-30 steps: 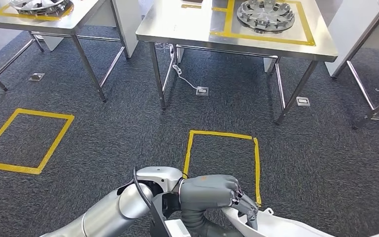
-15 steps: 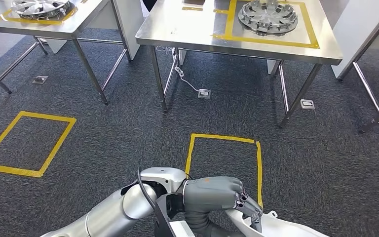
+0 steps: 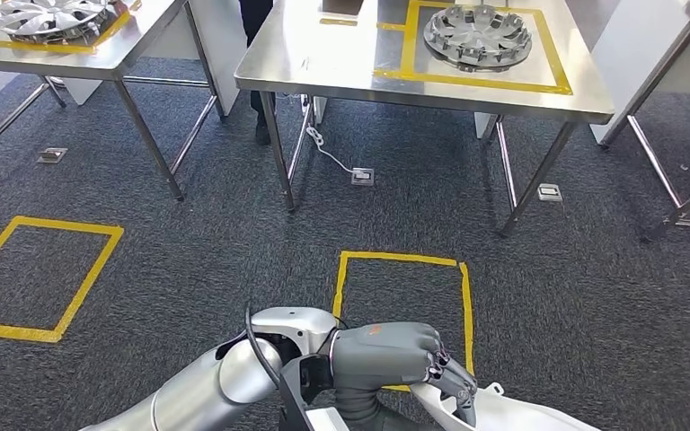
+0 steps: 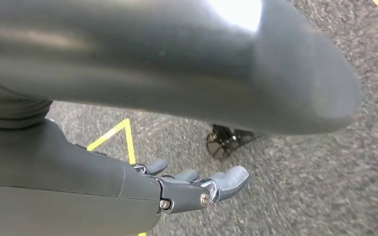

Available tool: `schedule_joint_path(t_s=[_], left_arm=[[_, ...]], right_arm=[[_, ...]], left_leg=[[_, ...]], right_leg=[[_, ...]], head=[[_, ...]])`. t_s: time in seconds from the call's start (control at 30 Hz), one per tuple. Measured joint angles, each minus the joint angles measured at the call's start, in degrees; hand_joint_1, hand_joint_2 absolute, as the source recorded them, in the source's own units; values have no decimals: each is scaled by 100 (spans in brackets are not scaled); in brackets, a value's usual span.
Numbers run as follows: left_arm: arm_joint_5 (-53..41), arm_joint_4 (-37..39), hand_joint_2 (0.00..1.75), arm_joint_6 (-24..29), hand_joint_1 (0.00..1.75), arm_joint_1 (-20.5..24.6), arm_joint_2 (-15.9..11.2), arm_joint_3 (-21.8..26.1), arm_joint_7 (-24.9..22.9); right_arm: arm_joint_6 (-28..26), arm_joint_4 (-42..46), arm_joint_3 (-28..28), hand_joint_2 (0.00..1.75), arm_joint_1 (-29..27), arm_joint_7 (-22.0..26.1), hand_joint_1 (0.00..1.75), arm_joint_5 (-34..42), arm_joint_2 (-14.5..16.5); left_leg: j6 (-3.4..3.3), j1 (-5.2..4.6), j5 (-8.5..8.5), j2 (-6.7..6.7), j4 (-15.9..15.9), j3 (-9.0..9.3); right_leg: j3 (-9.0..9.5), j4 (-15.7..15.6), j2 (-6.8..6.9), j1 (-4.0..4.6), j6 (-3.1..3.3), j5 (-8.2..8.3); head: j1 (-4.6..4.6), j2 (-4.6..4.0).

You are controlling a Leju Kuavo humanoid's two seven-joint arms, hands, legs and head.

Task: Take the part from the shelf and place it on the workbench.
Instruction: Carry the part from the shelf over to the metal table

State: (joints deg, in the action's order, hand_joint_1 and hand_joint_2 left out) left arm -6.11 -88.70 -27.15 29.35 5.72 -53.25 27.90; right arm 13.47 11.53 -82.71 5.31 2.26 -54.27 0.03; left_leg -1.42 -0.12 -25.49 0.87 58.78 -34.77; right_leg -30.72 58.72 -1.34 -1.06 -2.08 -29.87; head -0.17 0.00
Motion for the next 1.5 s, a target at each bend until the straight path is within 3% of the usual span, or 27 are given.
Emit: schedule_joint_path(t_s=[0.07,0.13,0.17,0.2,0.23,0.3,0.37,0.43,0.53,0.57,0.63,0.67,0.7,0.73,0.8,0.87,0.9,1.03,1.1,1.17,1.2,1.23,1.27,1.3,1.33,1.4,1.5], left_arm=[[-5,-10,175,0,175,4,20,-4,1],[-16,-2,175,0,175,2,27,-13,-1],[-23,3,175,0,175,0,28,-19,-2],[-30,7,175,0,175,0,32,-25,-3],[-34,9,175,0,175,4,39,-29,-5],[-38,9,175,-2,175,25,63,-40,-8],[-38,9,175,-2,175,52,82,-51,-12],[-38,8,175,-2,175,66,90,-69,-15],[-38,4,175,-2,175,82,104,-97,-14],[-38,4,175,-2,175,87,106,-104,-13],[-36,7,175,-3,175,87,92,-119,-11],[-34,8,175,-4,175,84,83,-126,-12],[-32,9,175,-5,175,82,76,-132,-12],[-29,8,175,-6,175,82,73,-137,-12],[-22,8,175,-8,175,89,72,-145,-13],[-4,8,175,-12,175,101,73,-155,-14],[9,8,175,-15,175,106,74,-162,-15],[55,3,175,-20,175,117,88,-188,-17],[61,2,175,-20,175,132,93,-196,-20],[61,6,175,-20,175,133,92,-203,-26],[61,8,175,-20,175,129,91,-205,-31],[61,9,175,-20,175,127,90,-208,-33],[61,8,175,-20,175,127,90,-209,-33],[61,8,175,-20,175,127,90,-209,-33],[62,9,175,-20,175,128,89,-210,-33],[62,8,175,-21,175,131,88,-214,-33],[61,2,175,-22,175,135,90,-220,-32]], right_arm=[[-2,0,-1,0,12,1,0,9,2],[-24,1,-5,0,15,-2,0,34,3],[-43,1,-13,0,9,-5,0,55,4],[-61,1,-24,0,1,-9,0,74,4],[-75,1,-40,0,-5,-11,0,92,5],[-85,1,-74,0,-6,-8,0,119,5],[-85,1,-92,0,6,-4,0,133,5],[-85,1,-98,0,9,-9,0,139,6],[-84,1,-103,0,4,-16,0,139,6],[-86,1,-103,0,7,-20,0,135,6],[-93,1,-103,0,10,-52,0,107,6],[-99,1,-103,0,7,-75,0,89,6],[-102,1,-103,0,2,-98,0,70,6],[-104,1,-103,0,-2,-111,0,60,6],[-106,1,-103,0,-3,-128,0,47,11],[-108,1,-103,0,8,-147,0,32,21],[-110,1,-102,0,10,-158,0,19,25],[-106,1,-101,0,9,-179,0,-15,32],[-103,1,-101,0,27,-181,0,-19,36],[-107,1,-101,0,24,-182,0,-23,36],[-108,1,-101,0,12,-183,0,-27,36],[-109,1,-101,0,1,-184,0,-31,36],[-108,1,-101,0,-8,-184,0,-33,36],[-107,1,-101,0,-12,-184,0,-35,36],[-105,1,-101,0,-12,-183,0,-35,36],[-102,1,-99,0,-6,-183,0,-37,36],[-102,1,-98,0,-18,-184,0,-37,36]], left_leg=[[-66,23,-26,-39,-39,66],[-99,17,-77,-71,-42,107],[-101,14,-103,-79,-40,128],[-98,13,-133,-85,-36,158],[-89,13,-166,-89,-30,197],[-53,9,-251,-102,-10,282],[7,-18,-326,-111,12,325],[69,-35,-365,-123,4,347],[168,-23,-488,-133,178,300],[197,-16,-602,-127,432,179],[230,-5,-894,-118,1218,-258],[237,-2,-963,-117,1544,-473],[236,-1,-927,-117,1695,-609],[227,-1,-768,-116,1608,-627],[182,-4,-253,-110,882,-384],[124,-18,8,-90,212,-122],[89,-27,14,-79,62,-71],[-60,-9,-63,-60,-48,86],[-102,2,-110,-68,-63,180],[-117,-4,-172,-71,-60,221],[-115,-6,-207,-69,-59,253],[-108,-6,-247,-65,-57,299],[-94,-5,-293,-63,-56,361],[-75,-5,-344,-64,-57,421],[-51,-11,-395,-67,-52,483],[15,-24,-477,-73,-53,542],[119,-25,-511,-74,46,595]], right_leg=[[-229,472,48,-1,-47,-216],[-700,1240,66,2,-74,-488],[-896,1500,68,2,-81,-518],[-1000,1564,73,1,-84,-435],[-985,1395,83,0,-81,-233],[-704,632,147,5,-60,273],[-482,91,205,34,7,475],[-457,9,198,63,91,430],[-395,-19,170,29,203,397],[-361,-28,166,18,239,381],[-305,-27,153,21,277,329],[-273,-26,143,22,280,300],[-235,-25,131,23,275,269],[-191,-24,118,23,267,238],[-93,-23,90,23,240,167],[-52,-21,66,36,180,95],[-44,-18,60,42,139,89],[-47,177,73,32,-7,70],[-335,709,91,22,-42,-186],[-802,1384,95,20,-62,-448],[-962,1542,96,19,-67,-448],[-1020,1491,97,18,-65,-323],[-966,1223,102,17,-56,-89],[-833,813,112,16,-48,203],[-702,431,129,26,-32,388],[-551,6,161,60,31,508],[-452,-41,155,69,175,444]], head=[[28,0],[50,0],[52,0],[55,0],[58,0],[66,0],[75,0],[76,0],[63,0],[54,0],[38,0],[36,0],[36,0],[34,0],[28,0],[23,0],[22,0],[40,0],[66,0],[76,0],[79,0],[81,0],[83,0],[85,0],[86,0],[89,0],[87,0]])
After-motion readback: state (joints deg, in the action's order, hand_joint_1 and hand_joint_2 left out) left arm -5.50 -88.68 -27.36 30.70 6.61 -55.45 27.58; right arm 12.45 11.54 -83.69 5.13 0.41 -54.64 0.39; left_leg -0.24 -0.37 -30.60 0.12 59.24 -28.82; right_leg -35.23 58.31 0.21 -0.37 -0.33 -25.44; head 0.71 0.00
